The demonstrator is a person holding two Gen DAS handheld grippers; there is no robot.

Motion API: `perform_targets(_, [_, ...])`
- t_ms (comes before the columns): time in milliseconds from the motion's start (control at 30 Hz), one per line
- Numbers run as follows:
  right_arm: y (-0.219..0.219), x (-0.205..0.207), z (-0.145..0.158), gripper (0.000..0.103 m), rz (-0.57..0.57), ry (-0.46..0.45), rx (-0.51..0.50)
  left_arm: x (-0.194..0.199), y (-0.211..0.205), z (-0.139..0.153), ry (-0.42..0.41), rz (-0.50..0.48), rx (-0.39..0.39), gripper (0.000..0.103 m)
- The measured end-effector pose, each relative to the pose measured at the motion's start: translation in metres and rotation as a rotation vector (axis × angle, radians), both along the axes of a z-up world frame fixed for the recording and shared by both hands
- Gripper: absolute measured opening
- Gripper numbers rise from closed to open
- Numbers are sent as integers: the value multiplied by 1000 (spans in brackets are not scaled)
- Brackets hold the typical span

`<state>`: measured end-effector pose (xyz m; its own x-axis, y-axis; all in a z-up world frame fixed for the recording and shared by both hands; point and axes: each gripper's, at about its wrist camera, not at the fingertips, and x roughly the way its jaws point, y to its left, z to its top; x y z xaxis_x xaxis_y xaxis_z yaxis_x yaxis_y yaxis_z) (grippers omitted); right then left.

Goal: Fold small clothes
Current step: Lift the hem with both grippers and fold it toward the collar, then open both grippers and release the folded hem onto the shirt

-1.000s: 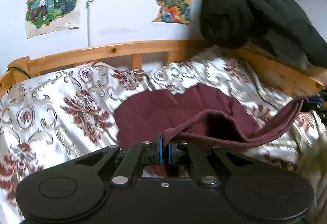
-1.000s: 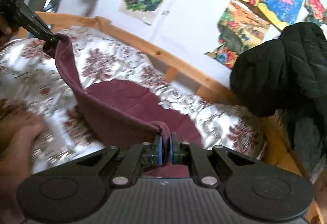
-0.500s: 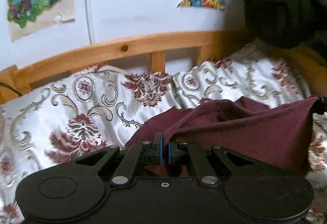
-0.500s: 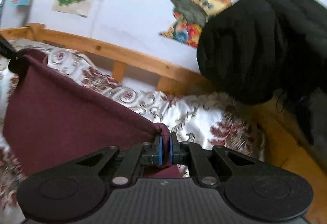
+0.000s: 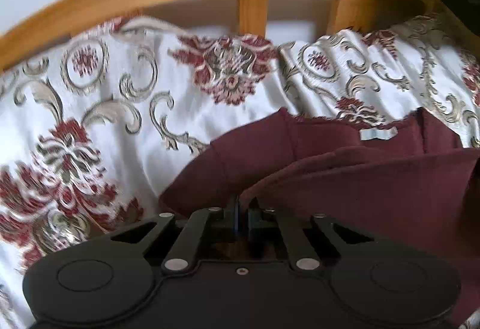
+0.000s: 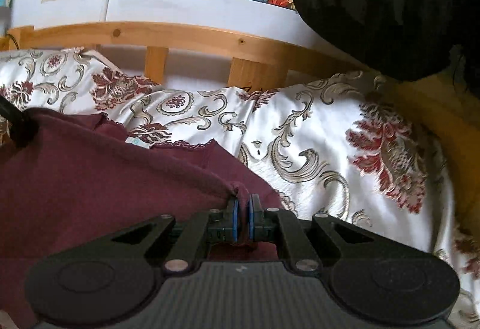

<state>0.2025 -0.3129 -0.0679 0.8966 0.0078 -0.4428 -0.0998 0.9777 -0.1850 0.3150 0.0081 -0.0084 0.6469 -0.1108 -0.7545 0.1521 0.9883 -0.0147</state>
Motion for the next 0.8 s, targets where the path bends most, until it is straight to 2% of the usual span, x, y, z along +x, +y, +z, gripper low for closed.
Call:
perform_targets(100, [-1, 0, -5, 12, 15, -12, -23, 5, 4, -6, 26, 23, -44, 15])
perform_targets(167, [-5, -1, -7, 21, 16, -15, -6, 5, 7, -7, 30, 52, -61, 32])
perform_targets(200, [-9, -2, -8, 31, 19, -19, 17, 3, 8, -6, 27, 63, -67, 38])
perform_targets(233, [-13, -3, -8, 41, 22, -21, 39, 0, 10, -5, 20, 79, -73, 51])
perform_targets(267, [-17, -4, -9, 46, 24, -20, 58, -4, 13, -3, 15, 98, -79, 66])
perform_targets(300, [-20, -5, -9, 54, 25, -18, 77, -8, 16, -2, 8, 122, -88, 71])
perform_targets(400, [-28, -8, -8, 69, 21, -17, 108, -24, 27, 3, -30, 171, -131, 77])
perform_targets(467, [-32, -11, -8, 75, 12, -7, 136, -40, 34, 5, -51, 197, -163, 87])
perform_targets(533, [-36, -16, -8, 85, 14, 23, 185, -55, 37, 5, -65, 211, -189, 91])
perform_targets(600, [-42, -25, -9, 91, 25, 62, 247, -73, 38, 2, -75, 212, -206, 91])
perform_targets(700, [-45, -36, -10, 94, 48, 113, 299, -98, 33, -6, -85, 198, -209, 92])
perform_targets(800, [-41, -41, -10, 95, 72, 137, 315, -115, 25, -15, -83, 172, -187, 98])
